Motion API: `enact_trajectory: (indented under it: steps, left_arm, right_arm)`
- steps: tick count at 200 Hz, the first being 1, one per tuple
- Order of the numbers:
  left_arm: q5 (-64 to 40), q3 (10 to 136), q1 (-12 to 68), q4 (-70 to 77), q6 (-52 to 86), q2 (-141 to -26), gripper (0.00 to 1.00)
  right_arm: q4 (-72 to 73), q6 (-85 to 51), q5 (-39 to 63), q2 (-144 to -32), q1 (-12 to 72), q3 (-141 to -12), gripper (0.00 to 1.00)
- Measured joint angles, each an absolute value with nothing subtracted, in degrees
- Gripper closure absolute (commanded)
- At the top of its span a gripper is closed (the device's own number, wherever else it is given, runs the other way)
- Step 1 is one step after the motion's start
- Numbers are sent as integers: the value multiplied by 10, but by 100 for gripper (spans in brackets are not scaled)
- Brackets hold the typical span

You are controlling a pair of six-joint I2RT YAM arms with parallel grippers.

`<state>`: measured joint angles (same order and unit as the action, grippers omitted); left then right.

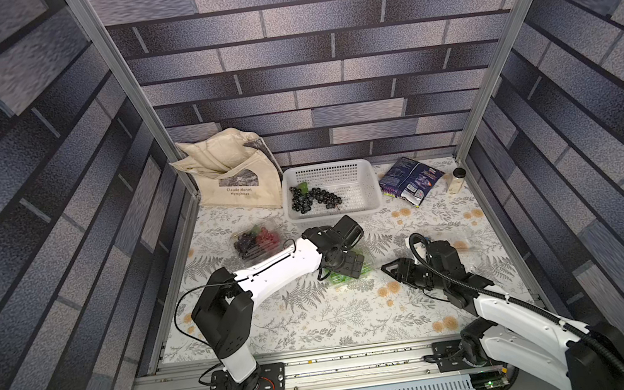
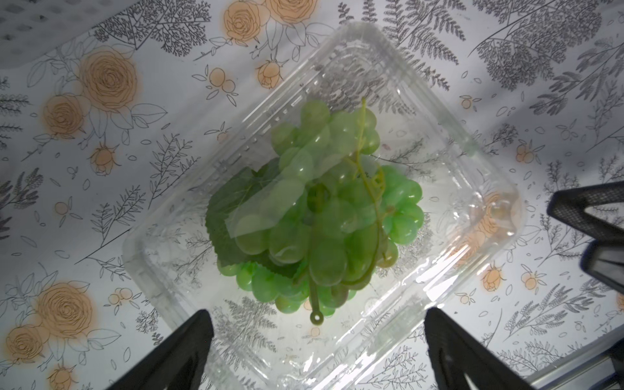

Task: Pack grapes into containers
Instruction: Close the packing box at the center of the board.

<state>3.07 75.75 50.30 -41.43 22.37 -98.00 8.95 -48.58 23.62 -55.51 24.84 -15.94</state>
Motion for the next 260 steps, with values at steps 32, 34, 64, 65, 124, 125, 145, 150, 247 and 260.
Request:
enact_trajectory:
  steps: [32,34,64,65,124,125,145,150,247,260]
  left_arm:
    - [30,748,503,-414,224,-980,0]
    - [30,747,503,-414,224,-980,0]
    - [28,740,503,-413,224,-980,0]
    - [28,740,503,-413,224,-980,0]
    - [23,736,502,-408,224,-980,0]
    - [23,736,502,-408,224,-980,0]
    - [20,735,500,-406,224,-980,0]
    - [19,734,499,-405,224,-980,0]
    - [17,728,494,-394,224,-979,0]
    - [17,728,494,-394,224,-979,0]
  right_arm:
    - [157,-503,250,-606,246,-159,49]
    - [161,-505,251,-608,246,-159,50]
    - [203,-511,257,-641,246,-159,53]
    - [204,-511,257,-642,246,-159,53]
    - [260,-521,259,-690,243,-145,61]
    - [261,-521,259,-691,243,-145,61]
    - [282,-524,261,-708,243,-143,62]
    - [289,-526,263,-713,243,-143,62]
    - [375,-551,274,-770,243,-142,76]
    - [381,-553,276,-773,243,-142,77]
